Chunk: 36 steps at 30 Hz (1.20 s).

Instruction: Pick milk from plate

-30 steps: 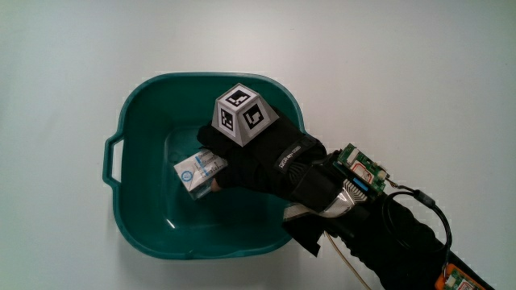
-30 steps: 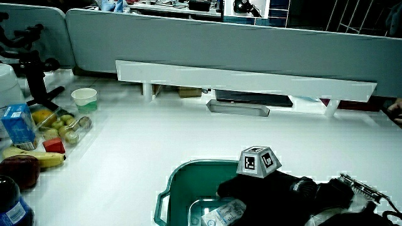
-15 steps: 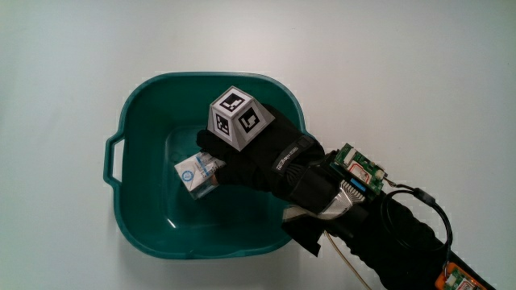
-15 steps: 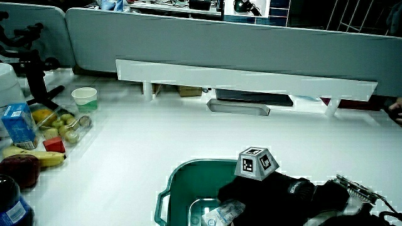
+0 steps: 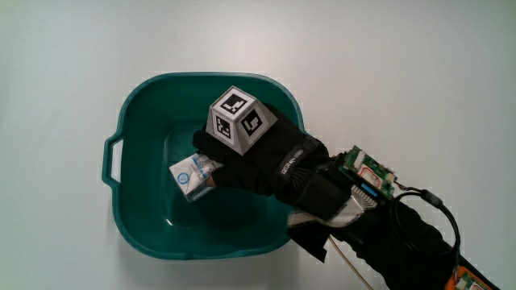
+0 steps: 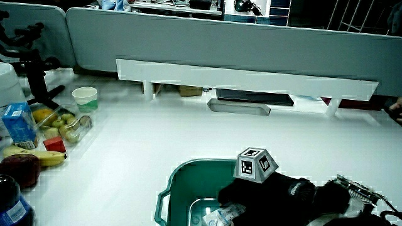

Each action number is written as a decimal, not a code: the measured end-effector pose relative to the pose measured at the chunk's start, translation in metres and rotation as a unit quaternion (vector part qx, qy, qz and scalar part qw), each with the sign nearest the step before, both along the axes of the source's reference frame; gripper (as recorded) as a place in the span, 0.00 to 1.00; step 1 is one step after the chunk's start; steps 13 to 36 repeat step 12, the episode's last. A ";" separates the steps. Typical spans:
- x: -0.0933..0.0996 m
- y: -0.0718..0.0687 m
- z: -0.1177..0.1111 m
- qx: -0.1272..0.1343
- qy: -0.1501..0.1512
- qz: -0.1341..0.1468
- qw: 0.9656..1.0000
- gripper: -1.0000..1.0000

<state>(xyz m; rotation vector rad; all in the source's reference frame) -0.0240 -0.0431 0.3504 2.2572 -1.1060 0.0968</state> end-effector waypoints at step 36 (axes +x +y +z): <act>0.026 -0.001 -0.013 0.023 0.009 0.019 1.000 1.00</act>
